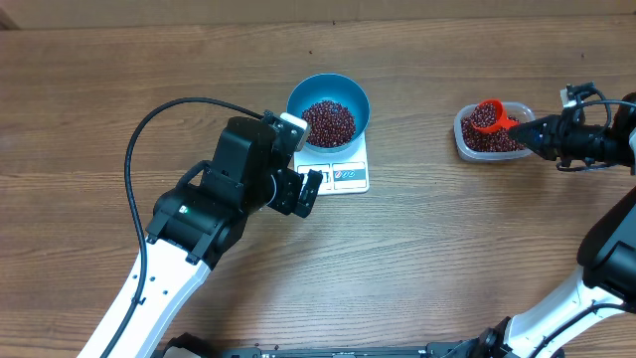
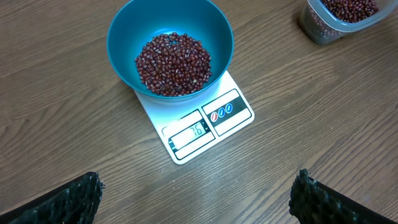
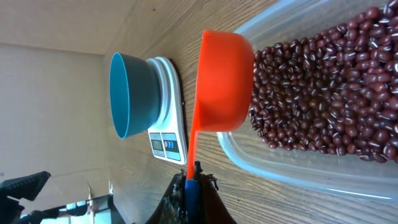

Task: Scoop item into bowl and weigh 150g on scale
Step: 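Drag the scoop through the beans to fill it, right gripper, then lift the filled scoop and carry it over the teal bowl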

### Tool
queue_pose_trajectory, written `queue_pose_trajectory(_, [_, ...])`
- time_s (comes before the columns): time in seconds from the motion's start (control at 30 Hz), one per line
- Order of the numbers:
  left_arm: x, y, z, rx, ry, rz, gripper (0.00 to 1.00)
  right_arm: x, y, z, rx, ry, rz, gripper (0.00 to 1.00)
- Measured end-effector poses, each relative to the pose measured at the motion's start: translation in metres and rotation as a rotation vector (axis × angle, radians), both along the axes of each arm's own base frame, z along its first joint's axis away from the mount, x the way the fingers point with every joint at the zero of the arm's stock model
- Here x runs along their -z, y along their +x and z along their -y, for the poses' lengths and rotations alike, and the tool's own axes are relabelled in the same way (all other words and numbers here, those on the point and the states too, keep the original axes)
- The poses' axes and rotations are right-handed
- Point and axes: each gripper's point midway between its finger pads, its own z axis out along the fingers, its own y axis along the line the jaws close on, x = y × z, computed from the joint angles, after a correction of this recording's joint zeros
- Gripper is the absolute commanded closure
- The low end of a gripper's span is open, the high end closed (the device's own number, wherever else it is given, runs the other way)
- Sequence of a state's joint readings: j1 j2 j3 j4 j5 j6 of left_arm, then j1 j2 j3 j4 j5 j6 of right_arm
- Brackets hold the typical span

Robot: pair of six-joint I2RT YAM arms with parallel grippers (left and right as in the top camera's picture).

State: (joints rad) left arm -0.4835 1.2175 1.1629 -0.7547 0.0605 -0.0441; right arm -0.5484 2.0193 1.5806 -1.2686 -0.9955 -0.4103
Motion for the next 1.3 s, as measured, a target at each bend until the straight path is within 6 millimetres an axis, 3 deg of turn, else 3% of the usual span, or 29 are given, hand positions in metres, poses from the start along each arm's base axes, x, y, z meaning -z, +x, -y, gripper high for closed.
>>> queue_pose_trajectory(0.4, [0.0,0.0,0.0,0.0,0.0,0.0,0.0,-0.013,0.004,-0.006,-0.003,0.066,0.054,0.96])
queue_pose_trajectory(0.8, [0.0,0.0,0.0,0.0,0.0,0.0,0.0,-0.041,0.009,-0.02,-0.004,0.218,0.144,0.96])
queue_pose_trajectory(1.07, [0.0,0.0,0.0,0.0,0.0,0.0,0.0,-0.055,0.015,-0.055,-0.076,0.292,0.182,0.96])
queue_pose_trajectory(1.3, [0.0,0.0,0.0,0.0,0.0,0.0,0.0,-0.06,0.016,-0.103,-0.191,0.326,0.194,0.96])
